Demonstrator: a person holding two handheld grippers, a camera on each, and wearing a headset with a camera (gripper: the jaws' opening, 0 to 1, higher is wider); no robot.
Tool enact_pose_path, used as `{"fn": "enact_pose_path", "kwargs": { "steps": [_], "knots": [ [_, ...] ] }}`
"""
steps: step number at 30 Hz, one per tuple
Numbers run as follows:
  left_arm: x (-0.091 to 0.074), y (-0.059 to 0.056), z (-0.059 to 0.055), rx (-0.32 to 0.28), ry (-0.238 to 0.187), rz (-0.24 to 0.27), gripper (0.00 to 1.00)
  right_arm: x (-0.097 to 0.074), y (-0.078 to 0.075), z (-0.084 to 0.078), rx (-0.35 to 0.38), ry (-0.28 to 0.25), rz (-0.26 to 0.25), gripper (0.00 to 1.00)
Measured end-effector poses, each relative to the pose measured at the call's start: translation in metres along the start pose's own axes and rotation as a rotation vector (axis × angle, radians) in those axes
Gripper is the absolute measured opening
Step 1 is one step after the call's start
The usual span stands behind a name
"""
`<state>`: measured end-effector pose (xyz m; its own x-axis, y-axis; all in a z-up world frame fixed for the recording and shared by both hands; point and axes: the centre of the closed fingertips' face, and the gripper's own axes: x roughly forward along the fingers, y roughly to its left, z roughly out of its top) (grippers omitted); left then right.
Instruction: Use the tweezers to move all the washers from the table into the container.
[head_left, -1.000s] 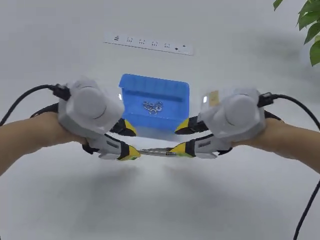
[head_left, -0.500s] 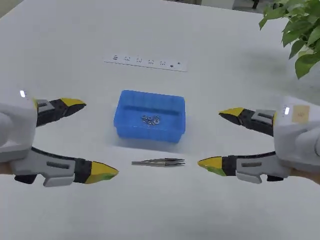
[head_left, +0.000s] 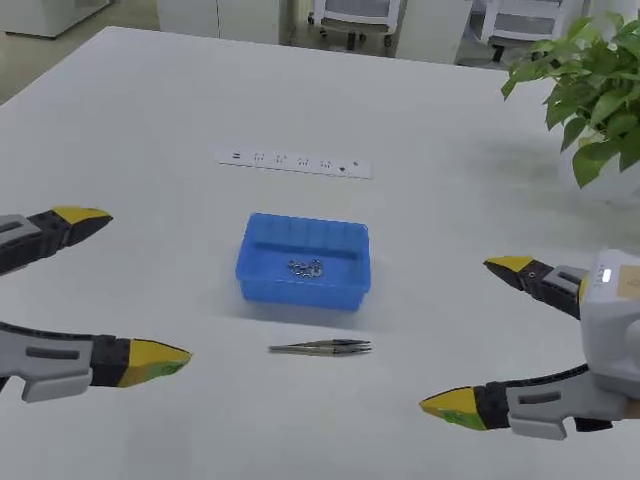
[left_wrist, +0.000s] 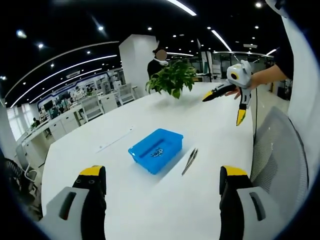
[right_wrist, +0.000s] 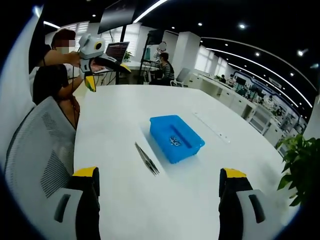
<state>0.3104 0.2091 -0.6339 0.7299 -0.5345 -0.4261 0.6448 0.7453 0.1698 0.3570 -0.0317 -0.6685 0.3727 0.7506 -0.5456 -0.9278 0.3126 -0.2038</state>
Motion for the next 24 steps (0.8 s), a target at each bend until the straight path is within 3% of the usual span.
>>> {"fn": "enact_pose_path", "kwargs": {
  "steps": [9, 14, 18, 24],
  "knots": [
    [-0.004, -0.011, -0.010, -0.012, 0.023, -0.026, 1.00, -0.005, 0.005, 0.005, -0.014, 0.000, 0.010, 1.00],
    [-0.003, -0.016, -0.012, -0.026, 0.013, -0.037, 1.00, -0.008, 0.009, 0.006, -0.019, 0.009, 0.014, 1.00],
    [0.000, -0.025, -0.016, -0.015, 0.037, -0.053, 1.00, -0.007, 0.013, 0.005, -0.007, 0.010, 0.022, 1.00],
    [0.003, -0.032, -0.015, -0.037, 0.028, -0.066, 1.00, -0.006, 0.015, 0.006, 0.004, 0.004, 0.029, 1.00]
  ]
}}
